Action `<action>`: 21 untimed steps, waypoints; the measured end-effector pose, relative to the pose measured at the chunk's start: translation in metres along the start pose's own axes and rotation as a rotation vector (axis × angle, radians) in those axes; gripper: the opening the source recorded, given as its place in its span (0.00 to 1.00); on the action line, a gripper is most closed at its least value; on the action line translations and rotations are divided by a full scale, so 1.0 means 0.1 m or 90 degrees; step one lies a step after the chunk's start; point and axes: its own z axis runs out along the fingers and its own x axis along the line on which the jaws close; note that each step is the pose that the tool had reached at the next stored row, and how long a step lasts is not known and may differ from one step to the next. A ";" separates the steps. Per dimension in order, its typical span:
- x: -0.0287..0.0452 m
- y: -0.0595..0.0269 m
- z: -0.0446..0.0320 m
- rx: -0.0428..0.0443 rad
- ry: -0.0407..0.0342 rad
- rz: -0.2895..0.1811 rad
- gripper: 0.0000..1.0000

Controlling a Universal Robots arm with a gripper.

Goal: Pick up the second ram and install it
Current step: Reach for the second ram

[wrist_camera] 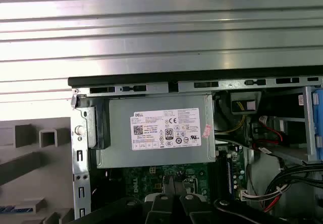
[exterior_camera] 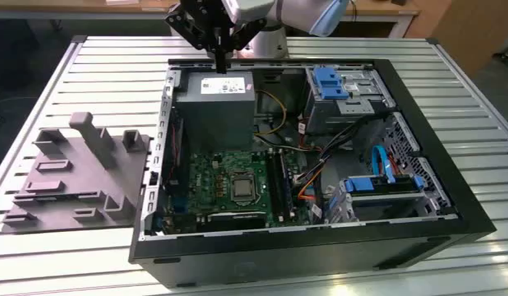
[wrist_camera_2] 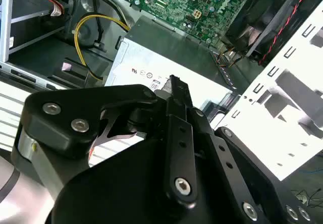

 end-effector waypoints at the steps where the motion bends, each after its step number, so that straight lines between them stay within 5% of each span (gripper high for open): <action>1: 0.000 0.000 0.000 0.0000 0.0000 0.000 0.10; 11: 0.012 -0.001 0.000 0.0000 0.0000 0.000 0.10; 21: 0.117 -0.009 -0.003 0.0000 0.0000 0.000 0.10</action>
